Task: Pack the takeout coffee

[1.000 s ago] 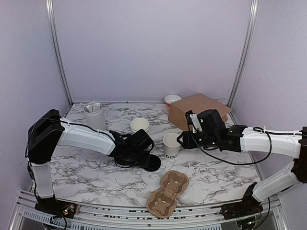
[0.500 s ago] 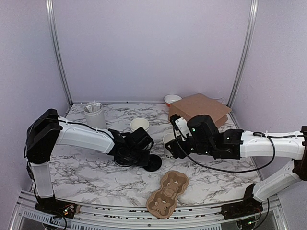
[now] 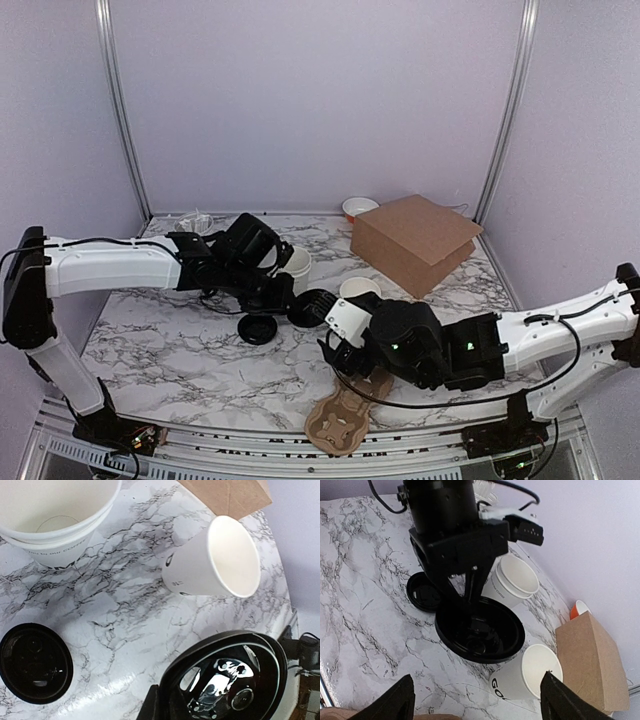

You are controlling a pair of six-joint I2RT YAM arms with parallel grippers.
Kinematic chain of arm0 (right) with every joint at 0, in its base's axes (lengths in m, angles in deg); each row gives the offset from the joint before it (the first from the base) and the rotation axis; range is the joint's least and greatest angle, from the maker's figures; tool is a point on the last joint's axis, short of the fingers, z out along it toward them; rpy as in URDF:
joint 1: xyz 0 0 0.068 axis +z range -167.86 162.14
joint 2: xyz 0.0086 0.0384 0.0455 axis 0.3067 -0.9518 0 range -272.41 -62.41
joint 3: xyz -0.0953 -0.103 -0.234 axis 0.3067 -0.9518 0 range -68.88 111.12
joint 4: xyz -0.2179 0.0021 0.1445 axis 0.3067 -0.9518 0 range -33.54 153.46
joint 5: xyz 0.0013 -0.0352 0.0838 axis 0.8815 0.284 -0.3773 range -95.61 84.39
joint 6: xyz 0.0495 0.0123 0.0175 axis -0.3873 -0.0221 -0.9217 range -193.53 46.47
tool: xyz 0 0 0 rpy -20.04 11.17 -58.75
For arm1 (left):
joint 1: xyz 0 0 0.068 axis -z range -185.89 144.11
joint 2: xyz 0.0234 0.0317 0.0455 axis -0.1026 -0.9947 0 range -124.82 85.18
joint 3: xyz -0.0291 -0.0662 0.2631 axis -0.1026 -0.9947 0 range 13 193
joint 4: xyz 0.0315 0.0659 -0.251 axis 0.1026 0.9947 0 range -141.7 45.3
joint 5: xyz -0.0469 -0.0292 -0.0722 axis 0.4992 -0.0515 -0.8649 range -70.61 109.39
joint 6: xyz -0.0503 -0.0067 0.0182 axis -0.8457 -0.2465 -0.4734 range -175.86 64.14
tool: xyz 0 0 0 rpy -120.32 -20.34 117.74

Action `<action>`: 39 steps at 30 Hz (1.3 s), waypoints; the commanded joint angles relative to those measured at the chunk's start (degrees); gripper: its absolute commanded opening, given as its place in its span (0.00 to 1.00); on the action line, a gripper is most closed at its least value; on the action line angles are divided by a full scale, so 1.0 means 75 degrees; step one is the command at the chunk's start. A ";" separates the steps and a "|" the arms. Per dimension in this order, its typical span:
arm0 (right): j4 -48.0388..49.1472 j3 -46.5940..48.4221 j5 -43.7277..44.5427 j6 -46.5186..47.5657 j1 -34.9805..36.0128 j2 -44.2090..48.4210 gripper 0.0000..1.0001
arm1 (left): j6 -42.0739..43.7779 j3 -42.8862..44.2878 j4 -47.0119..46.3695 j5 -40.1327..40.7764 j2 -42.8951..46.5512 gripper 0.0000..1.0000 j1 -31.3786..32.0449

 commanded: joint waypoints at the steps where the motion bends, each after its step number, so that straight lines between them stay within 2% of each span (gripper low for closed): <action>1: 0.1278 -0.0454 -0.0368 -0.0191 -0.0292 0.1156 0.86 | -0.0151 -0.0478 -0.0176 -0.1208 0.0803 0.03 -0.0270; 5: 0.2278 -0.1126 -0.2886 -0.1339 -0.1528 0.2498 0.90 | -0.0863 -0.0881 -0.1335 -0.2177 0.1383 0.04 -0.0479; 8: 0.3160 -0.1462 -0.4068 -0.1759 -0.2131 0.2912 0.93 | -0.1740 -0.1156 -0.2758 -0.2833 0.1630 0.05 -0.0547; 11: 0.3962 -0.1599 -0.4300 -0.1561 -0.2163 0.2860 0.93 | -0.2891 -0.1346 -0.4422 -0.3355 0.1660 0.05 -0.0550; 14: 0.4709 -0.1798 -0.4308 -0.1066 -0.2163 0.2745 0.93 | -0.3554 -0.1267 -0.5316 -0.3509 0.1735 0.05 -0.0550; 16: 0.5713 -0.2126 -0.4802 -0.0456 -0.2163 0.2713 0.92 | -0.3871 -0.1144 -0.5686 -0.3608 0.1774 0.06 -0.0550; 18: 0.6253 -0.2164 -0.4954 0.0008 -0.2169 0.2613 0.92 | -0.4023 -0.0948 -0.5826 -0.3809 0.1766 0.06 -0.0545; 23: 0.6018 -0.1508 -0.5124 0.0971 -0.2163 0.2183 0.92 | -0.4249 -0.0615 -0.5996 -0.4205 0.1797 0.07 -0.0530; 32: 0.6237 -0.0801 -0.5195 0.1243 -0.2163 0.1623 0.94 | -0.4325 -0.0414 -0.6272 -0.4464 0.1789 0.07 -0.0286; 39: 0.5903 -0.0481 -0.5257 0.1270 -0.2163 0.1433 0.94 | -0.4280 -0.0394 -0.6310 -0.4459 0.1803 0.07 -0.0166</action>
